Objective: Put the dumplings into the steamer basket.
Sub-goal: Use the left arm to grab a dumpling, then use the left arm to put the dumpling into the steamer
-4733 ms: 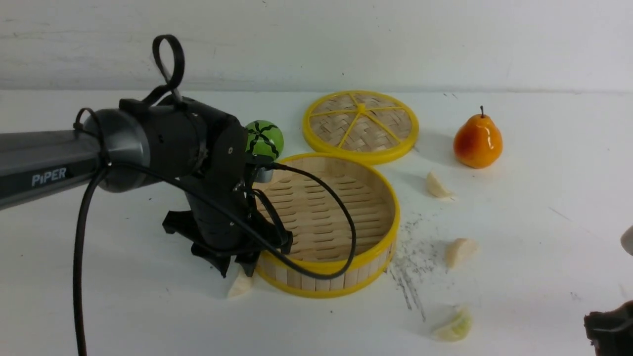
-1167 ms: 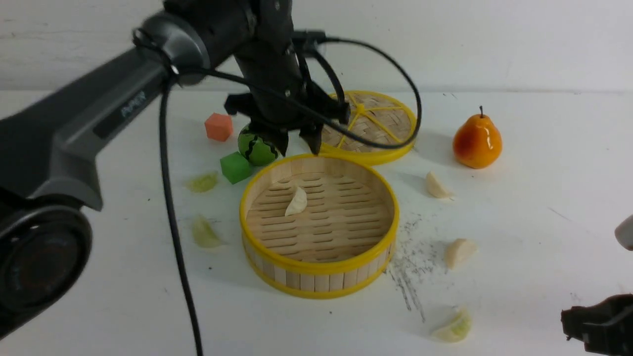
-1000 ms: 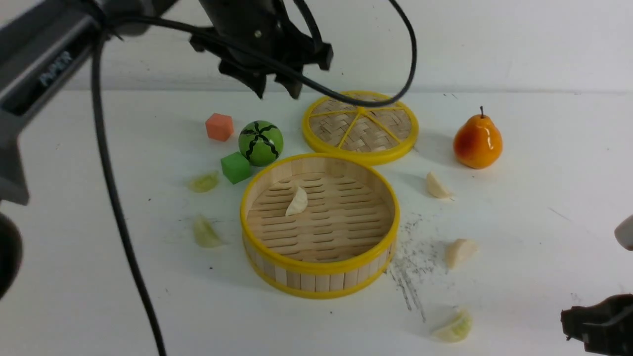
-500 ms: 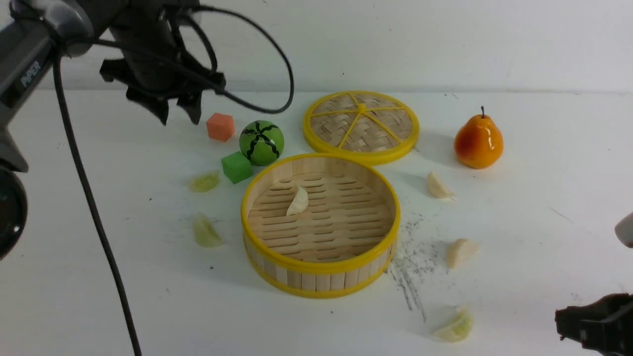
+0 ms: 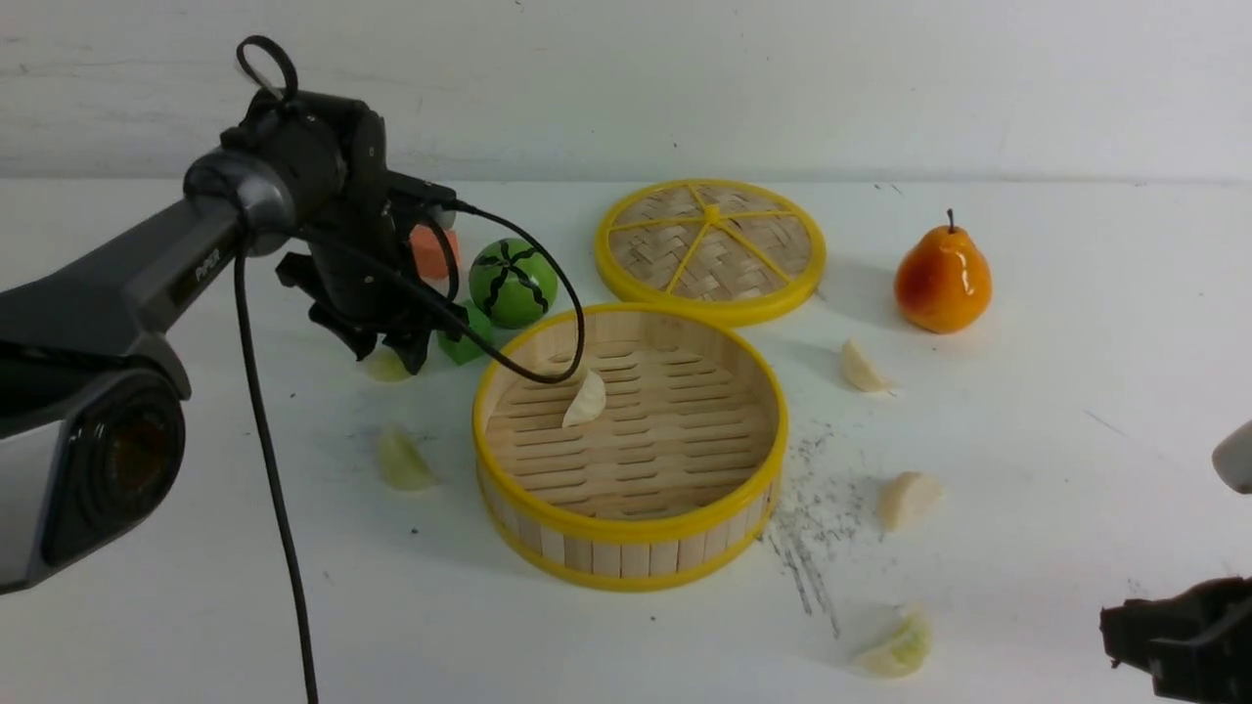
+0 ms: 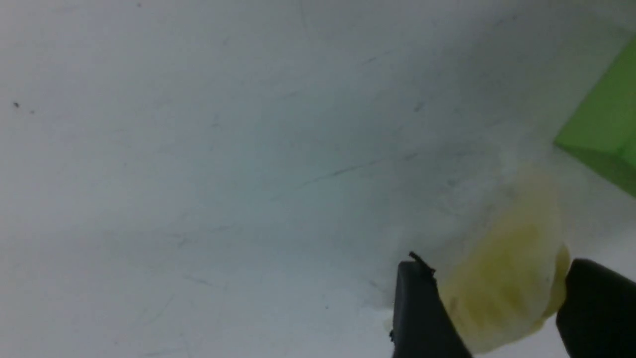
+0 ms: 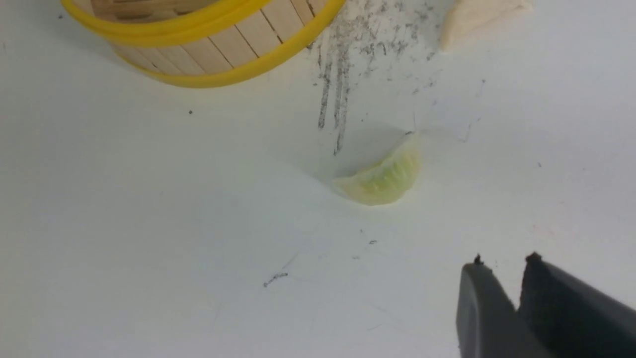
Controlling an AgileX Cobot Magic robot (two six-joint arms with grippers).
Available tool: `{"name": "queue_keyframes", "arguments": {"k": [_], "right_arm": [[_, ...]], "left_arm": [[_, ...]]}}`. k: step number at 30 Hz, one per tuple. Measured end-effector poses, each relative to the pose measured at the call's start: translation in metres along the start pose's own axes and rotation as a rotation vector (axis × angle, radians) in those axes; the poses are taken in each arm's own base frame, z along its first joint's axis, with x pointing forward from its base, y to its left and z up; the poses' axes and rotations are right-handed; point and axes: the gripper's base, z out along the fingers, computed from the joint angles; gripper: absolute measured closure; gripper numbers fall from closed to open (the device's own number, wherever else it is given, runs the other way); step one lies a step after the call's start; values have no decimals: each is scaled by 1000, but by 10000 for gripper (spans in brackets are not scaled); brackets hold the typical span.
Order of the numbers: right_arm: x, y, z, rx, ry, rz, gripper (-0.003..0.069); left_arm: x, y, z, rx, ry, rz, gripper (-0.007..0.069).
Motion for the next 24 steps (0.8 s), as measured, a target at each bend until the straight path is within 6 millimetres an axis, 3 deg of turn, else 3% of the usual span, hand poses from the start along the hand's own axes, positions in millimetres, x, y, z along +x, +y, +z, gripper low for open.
{"name": "queue_keyframes", "arguments": {"k": [2, 3, 5, 16, 19, 24], "right_arm": [[0, 0, 0, 2, 0, -10, 536], [0, 0, 0, 2, 0, -13, 534], [0, 0, 0, 3, -1, -15, 534], [0, 0, 0, 4, -3, -20, 524], [0, 0, 0, 2, -4, -18, 522], [0, 0, 0, 0, -5, -15, 519]], "left_arm": [[1, -1, 1, 6, 9, -9, 331], [4, -2, 5, 23, 37, -35, 414], [3, -3, 5, 29, 36, -61, 448], [7, -5, -5, 104, 81, -149, 438], [2, -8, -32, 136, 46, -151, 438], [-10, -14, -109, 261, -123, -187, 438]]}}
